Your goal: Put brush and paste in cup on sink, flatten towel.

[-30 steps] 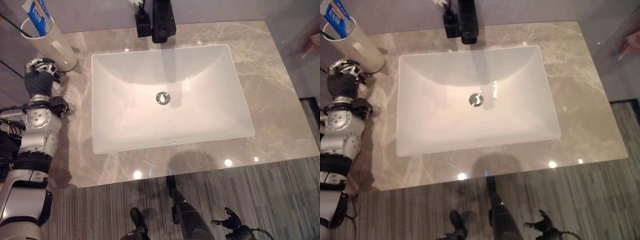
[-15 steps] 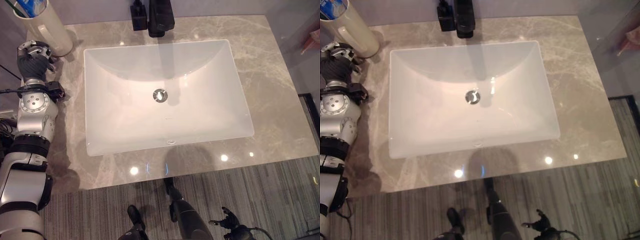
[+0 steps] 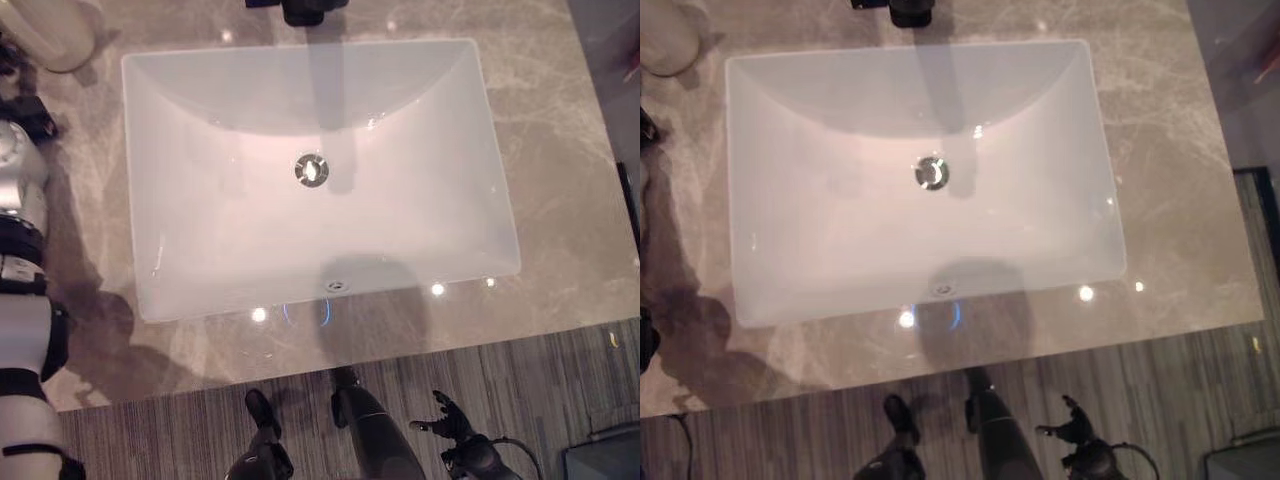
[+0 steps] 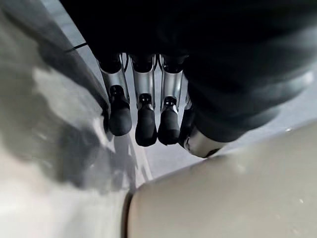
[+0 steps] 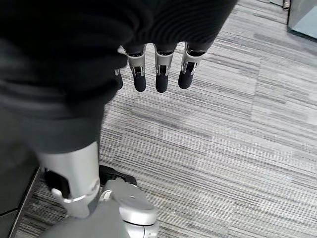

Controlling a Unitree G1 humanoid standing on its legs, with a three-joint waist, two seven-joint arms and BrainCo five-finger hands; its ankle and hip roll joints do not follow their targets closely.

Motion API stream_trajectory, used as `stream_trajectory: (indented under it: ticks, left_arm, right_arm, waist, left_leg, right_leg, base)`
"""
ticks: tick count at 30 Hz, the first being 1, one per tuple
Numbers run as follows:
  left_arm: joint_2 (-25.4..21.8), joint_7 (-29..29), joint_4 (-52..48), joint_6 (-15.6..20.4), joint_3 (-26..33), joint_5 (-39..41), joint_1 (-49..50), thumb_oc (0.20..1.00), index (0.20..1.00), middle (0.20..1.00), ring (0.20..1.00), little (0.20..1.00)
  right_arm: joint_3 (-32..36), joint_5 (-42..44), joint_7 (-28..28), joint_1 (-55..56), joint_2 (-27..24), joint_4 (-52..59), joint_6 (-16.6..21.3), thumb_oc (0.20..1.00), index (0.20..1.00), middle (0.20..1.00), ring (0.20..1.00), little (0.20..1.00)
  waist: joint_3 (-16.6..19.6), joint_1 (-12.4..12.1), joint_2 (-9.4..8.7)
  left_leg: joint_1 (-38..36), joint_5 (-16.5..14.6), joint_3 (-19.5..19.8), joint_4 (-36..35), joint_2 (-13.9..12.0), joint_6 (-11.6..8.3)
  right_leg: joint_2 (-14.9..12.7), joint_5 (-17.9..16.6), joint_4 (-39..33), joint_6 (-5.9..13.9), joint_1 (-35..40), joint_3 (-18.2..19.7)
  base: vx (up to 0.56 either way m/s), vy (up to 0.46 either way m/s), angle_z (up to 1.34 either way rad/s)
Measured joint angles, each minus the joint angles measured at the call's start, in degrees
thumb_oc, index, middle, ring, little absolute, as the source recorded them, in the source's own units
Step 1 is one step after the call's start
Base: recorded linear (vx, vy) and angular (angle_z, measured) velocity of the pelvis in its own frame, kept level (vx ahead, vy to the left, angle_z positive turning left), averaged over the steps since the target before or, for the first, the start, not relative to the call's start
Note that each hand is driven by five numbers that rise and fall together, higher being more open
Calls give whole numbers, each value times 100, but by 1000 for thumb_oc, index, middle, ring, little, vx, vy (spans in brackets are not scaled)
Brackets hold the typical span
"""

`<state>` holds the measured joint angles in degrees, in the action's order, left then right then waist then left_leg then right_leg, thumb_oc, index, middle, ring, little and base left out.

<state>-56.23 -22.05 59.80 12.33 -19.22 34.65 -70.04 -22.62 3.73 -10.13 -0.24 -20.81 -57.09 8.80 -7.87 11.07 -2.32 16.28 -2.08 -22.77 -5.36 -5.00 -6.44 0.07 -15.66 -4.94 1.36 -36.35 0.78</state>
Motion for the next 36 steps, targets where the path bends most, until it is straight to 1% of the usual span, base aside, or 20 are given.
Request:
stream_trajectory:
  ticks: [4,8,10,13,17,22,25,29,31,34,36]
  left_arm:
    - [-156,48,-31,-5,-165,-114,-250,200,200,200,200,200]
    - [-235,81,-181,17,-197,-289,-249,200,200,200,200,200]
    - [-340,92,-425,61,-246,-472,-144,200,200,200,200,200]
    - [-346,103,-785,228,-173,-592,109,200,200,200,200,200]
    - [-327,104,-945,259,-162,-619,193,200,200,200,200,200]
    - [-143,134,-1193,371,-179,-777,283,200,200,200,200,200]
    - [44,141,-1160,367,-199,-862,279,200,200,200,200,200]
    - [133,130,-1140,359,-239,-927,256,200,200,200,200,200]
    - [250,63,-904,361,-241,-1089,119,200,200,200,200,200]
    - [330,-39,-730,248,-236,-1162,38,200,200,200,200,200]
    - [436,-203,-615,210,-174,-1323,21,200,200,200,200,200]
  right_arm:
    - [20,1,1,-2,-92,5,24,1000,1000,1000,1000,1000]
    - [17,1,16,0,-140,27,59,1000,1000,1000,1000,1000]
    - [19,1,24,2,-165,67,109,1000,1000,1000,1000,1000]
    - [47,1,38,7,-239,272,161,1000,1000,1000,1000,1000]
    - [94,1,38,5,-257,317,234,1000,1000,1000,1000,1000]
    - [107,-1,39,6,-260,298,240,1000,1000,1000,1000,1000]
    - [105,-1,39,20,-263,295,246,1000,1000,1000,1000,1000]
    - [104,-1,38,20,-263,294,250,1000,1000,1000,1000,1000]
    - [102,-2,36,26,-263,283,251,1000,1000,1000,1000,1000]
    - [98,-2,32,27,-261,281,259,1000,1000,1000,1000,1000]
    - [87,-3,26,49,-261,258,259,1000,1000,1000,1000,1000]
  waist:
    - [1,-4,-2]
    - [1,-15,-2]
    - [1,-18,-2]
    - [1,-29,-1]
    - [1,-44,-1]
    - [1,-96,1]
    - [3,-90,6]
    - [9,-83,17]
    - [17,-86,29]
    - [37,-70,62]
    - [72,-78,98]
  left_leg:
    - [198,10,0,0,23,-16]
    - [261,13,-13,0,6,-24]
    - [287,17,-13,0,8,-29]
    - [279,18,-13,0,8,-30]
    - [275,18,-10,0,12,-30]
    - [229,20,-2,0,19,-29]
    - [165,20,1,0,25,-29]
    - [159,23,1,0,52,-26]
    - [158,32,6,0,59,-22]
    - [157,36,2,0,63,-25]
    - [153,38,2,0,61,-27]
  right_leg:
    - [-20,-22,0,-15,-197,20]
    - [4,-36,1,-32,-264,29]
    - [2,-37,1,-33,-293,29]
    - [3,-40,1,-38,-288,31]
    - [-1,-41,1,-39,-281,30]
    - [-15,-42,1,-40,-237,24]
    - [-21,-42,1,-40,-174,24]
    - [-46,-48,1,-48,-170,28]
    - [-52,-56,1,-57,-168,27]
    - [-51,-62,1,-57,-170,31]
    - [-51,-63,1,-58,-164,31]
  base:
    - [3,-7,-1]
    - [4,-10,-2]
    - [0,0,0]
    - [0,0,0]
    - [0,0,0]
    - [0,0,0]
    - [0,0,0]
    - [0,0,0]
    - [0,0,0]
    - [0,0,0]
    - [0,0,0]
